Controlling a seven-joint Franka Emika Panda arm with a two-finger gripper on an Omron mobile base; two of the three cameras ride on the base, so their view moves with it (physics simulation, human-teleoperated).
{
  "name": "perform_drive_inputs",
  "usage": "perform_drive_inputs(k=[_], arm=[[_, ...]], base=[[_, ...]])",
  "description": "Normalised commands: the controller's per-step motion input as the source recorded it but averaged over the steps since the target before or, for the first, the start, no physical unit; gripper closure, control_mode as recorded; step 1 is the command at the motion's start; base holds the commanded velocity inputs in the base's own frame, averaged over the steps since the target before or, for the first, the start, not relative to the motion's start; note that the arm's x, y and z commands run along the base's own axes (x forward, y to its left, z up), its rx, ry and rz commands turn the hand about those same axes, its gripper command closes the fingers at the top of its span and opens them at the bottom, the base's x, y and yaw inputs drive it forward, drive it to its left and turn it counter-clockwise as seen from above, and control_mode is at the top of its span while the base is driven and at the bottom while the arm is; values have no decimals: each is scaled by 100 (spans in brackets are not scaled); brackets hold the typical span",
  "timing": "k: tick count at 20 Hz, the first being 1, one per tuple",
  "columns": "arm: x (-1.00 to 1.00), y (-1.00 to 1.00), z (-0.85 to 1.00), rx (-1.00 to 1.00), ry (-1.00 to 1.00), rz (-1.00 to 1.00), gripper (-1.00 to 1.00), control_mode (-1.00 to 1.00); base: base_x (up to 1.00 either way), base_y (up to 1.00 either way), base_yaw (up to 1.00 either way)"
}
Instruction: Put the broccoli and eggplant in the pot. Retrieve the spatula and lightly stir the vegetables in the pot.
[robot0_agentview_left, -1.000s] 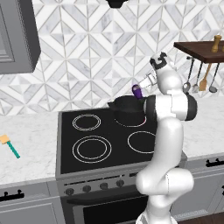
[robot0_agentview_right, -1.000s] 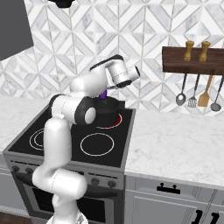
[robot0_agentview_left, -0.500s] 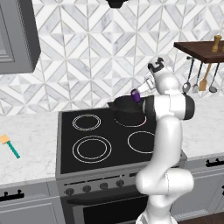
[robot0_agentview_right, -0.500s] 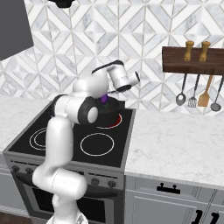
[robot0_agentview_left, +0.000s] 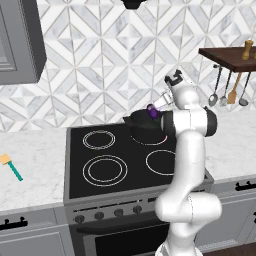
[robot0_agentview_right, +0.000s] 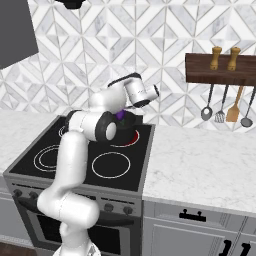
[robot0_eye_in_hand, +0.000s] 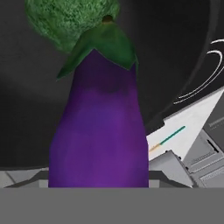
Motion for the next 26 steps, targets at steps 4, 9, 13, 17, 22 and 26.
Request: perform_drive_inputs(k=[4,9,13,17,22,26], arm=[[28,0,-22,0,2,0,100,-100],[3,0,-30,0,4,0,100,-100],[3,0,-35,1,6,0,100,-100],[19,0,-37,1,9,0,100,-100],[13,0,-19,0,7,0,100,-100],[-6,0,-19,0,2,0,100,-100]], base=[[0,0,0],[0,0,0],[0,0,0],[0,0,0],[0,0,0],[0,0,0]])
